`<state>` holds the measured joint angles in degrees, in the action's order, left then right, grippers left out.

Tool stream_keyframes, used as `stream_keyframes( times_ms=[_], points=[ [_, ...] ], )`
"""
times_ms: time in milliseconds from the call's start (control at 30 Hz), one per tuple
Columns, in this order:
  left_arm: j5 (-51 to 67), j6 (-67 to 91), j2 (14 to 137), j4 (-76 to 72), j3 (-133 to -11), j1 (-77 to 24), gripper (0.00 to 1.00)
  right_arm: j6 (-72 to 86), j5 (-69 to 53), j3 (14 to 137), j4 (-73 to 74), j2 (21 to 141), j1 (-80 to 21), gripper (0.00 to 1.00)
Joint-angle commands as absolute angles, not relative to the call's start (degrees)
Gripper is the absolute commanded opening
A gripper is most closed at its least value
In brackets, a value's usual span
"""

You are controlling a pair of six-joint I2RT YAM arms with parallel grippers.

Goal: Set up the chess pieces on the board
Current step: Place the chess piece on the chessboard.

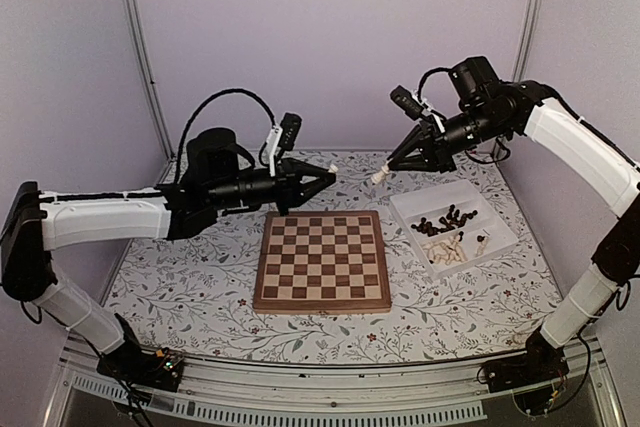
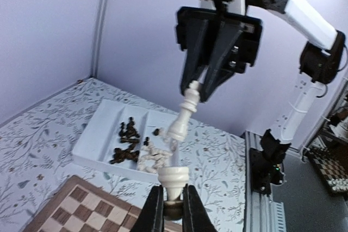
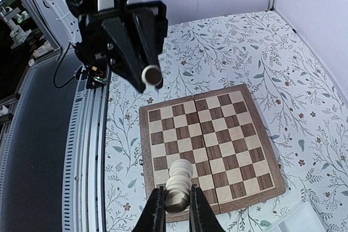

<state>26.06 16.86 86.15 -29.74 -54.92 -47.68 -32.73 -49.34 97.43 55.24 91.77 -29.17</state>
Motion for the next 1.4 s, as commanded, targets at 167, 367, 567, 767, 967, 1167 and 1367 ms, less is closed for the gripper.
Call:
stream_keyframes(
  times_ms=[167, 367, 567, 767, 967, 1167, 1367],
  points=[
    [9.95, 12.60, 80.30, 4.75, -60.81, -29.65, 0.02, -35.61, -26.09, 94.54, 53.14, 96.70, -41.82, 0.01],
    [11.54, 12.64, 76.67, -3.14, -54.42, -21.37, 0.02, -36.95, -21.37, 95.36, 54.66, 103.58, -49.83, 0.01],
    [13.66, 12.73, 74.33, -3.85, -51.11, -17.15, 0.03, -38.04, -16.75, 95.20, 54.90, 110.59, -56.42, 0.01],
    [15.35, 12.72, 73.18, -3.43, -51.59, -16.28, 0.03, -37.63, -20.07, 97.91, 54.67, 115.29, -57.87, 0.01],
    [16.17, 12.70, 72.28, -3.34, -51.59, -15.81, 0.03, -37.25, -20.98, 101.51, 56.15, 119.64, -58.11, 0.01],
    [17.33, 13.23, 72.11, -3.66, -51.42, -15.69, 0.04, -37.09, -17.93, 100.11, 55.10, 119.84, -58.05, 0.01],
    [19.17, 14.03, 72.47, -4.22, -51.26, -15.73, 0.04, -37.05, -15.78, 98.50, 53.29, 119.12, -57.90, 0.03]
  ],
)
